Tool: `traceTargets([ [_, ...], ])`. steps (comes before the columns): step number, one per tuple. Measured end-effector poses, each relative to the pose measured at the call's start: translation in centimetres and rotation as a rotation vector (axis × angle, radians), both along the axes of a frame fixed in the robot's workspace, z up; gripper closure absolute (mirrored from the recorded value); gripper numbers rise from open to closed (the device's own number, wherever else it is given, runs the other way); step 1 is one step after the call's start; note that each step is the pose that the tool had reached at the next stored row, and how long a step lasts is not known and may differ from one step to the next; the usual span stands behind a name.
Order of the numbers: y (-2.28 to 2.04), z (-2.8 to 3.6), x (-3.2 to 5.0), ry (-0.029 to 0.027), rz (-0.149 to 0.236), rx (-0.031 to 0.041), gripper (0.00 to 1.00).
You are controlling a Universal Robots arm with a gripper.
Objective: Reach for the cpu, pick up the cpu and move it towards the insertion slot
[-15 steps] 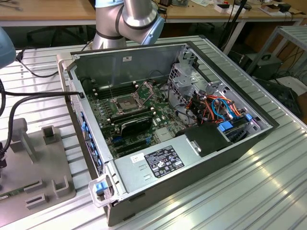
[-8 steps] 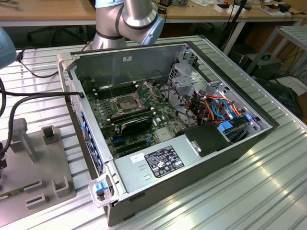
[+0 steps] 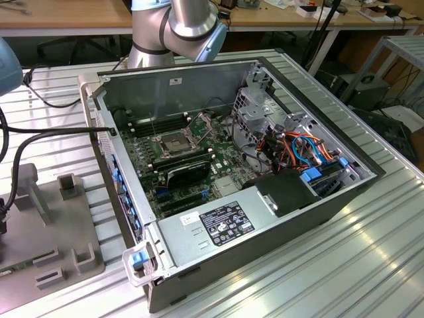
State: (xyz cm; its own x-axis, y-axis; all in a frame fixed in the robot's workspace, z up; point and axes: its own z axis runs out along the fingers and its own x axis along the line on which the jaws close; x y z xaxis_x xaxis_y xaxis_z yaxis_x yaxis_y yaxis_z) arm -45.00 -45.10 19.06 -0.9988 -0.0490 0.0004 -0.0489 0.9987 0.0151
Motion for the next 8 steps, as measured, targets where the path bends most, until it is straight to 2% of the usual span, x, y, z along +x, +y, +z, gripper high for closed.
traceTargets([
  [5,0.00,0.08,0.00,-0.0003,0.000,0.0003,0.45],
  [8,0.00,0.72,0.00,0.0002,0.000,0.0002,0.45],
])
